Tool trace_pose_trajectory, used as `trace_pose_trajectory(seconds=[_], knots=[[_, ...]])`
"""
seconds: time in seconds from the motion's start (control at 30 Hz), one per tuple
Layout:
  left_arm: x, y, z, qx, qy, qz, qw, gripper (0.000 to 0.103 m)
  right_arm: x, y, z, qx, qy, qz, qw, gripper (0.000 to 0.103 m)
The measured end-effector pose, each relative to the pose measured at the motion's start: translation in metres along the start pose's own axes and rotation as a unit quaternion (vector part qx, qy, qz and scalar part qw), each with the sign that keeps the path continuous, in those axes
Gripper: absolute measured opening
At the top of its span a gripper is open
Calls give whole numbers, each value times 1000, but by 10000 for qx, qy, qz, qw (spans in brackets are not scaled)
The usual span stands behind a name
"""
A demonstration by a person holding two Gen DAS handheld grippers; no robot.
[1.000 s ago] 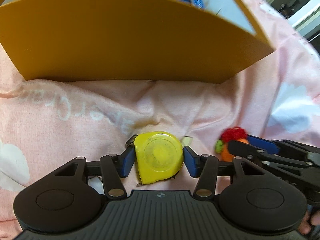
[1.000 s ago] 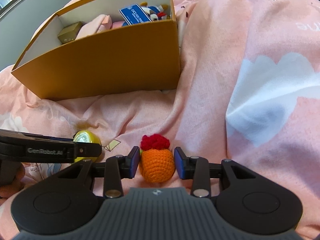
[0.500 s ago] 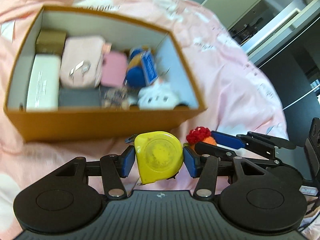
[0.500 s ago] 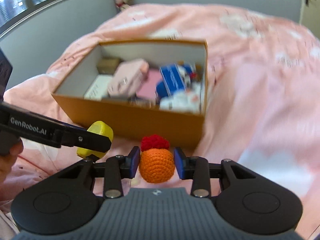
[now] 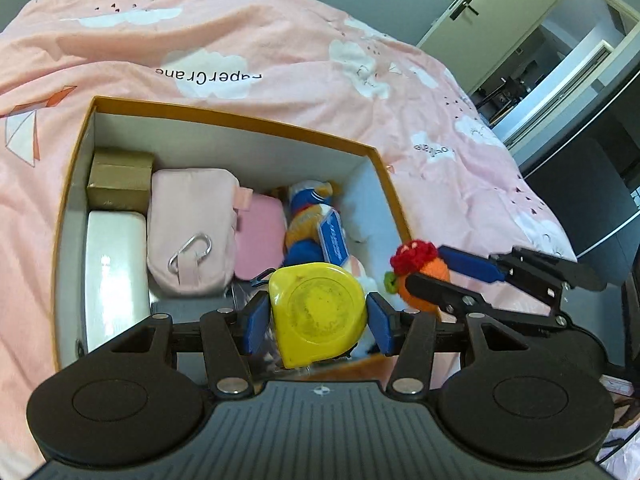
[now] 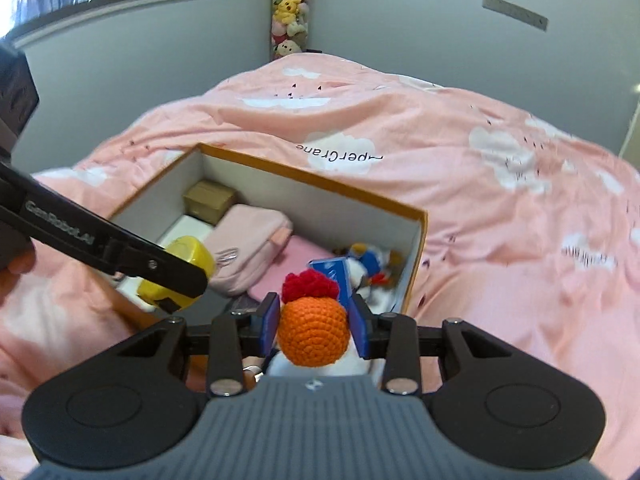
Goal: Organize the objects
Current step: 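Carry the tape measure and orange ball into the orange box with both grippers, then open both grippers and release the tape measure and ball in the box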
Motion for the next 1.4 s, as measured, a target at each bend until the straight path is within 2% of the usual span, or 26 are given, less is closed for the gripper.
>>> trace_pose_trajectory(seconds=[0.27, 0.4, 0.53, 0.63, 0.77, 0.9, 1.07, 1.2, 1.4], knots=[[-9, -36, 13, 8, 39, 300, 9995, 60, -10, -49, -18, 492, 858, 126, 9950, 39], [-10, -48, 16, 77, 68, 425, 9990, 60, -11, -67, -24, 608, 1056, 141, 9924, 39], [-9, -58, 18, 90, 113, 560, 9983, 60, -10, -80, -30, 654, 1025, 174, 9924, 39], [-7, -65, 19, 68, 98, 677, 9976, 60, -10, -81, -33, 655, 981, 122, 9929, 44], [-3, -71, 18, 33, 28, 867, 9962, 60, -13, -73, -35, 624, 849, -19, 9944, 45], [0, -79, 18, -12, 87, 1020, 9947, 60, -12, -63, -38, 774, 719, -166, 9943, 45], [4, -91, 20, -263, 39, 1212, 9923, 60, -9, -53, -39, 731, 569, -241, 9954, 45], [6, -97, 24, -598, -90, 1248, 9903, 60, -6, -50, -39, 674, 486, -236, 9963, 45], [5, -93, 26, -531, -27, 1187, 9915, 65, -2, -50, -36, 622, 442, -197, 9969, 45]])
Point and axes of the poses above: each gripper's, at about its wrist camera, not at the fingertips, and y roughly against the way its jaws point, z to its left, x to its underside, the point moved 9 cm from there along -y, roughly the way its jaws point, and after that the axes turned 4 degrees about -y, right-handed, at the moved point
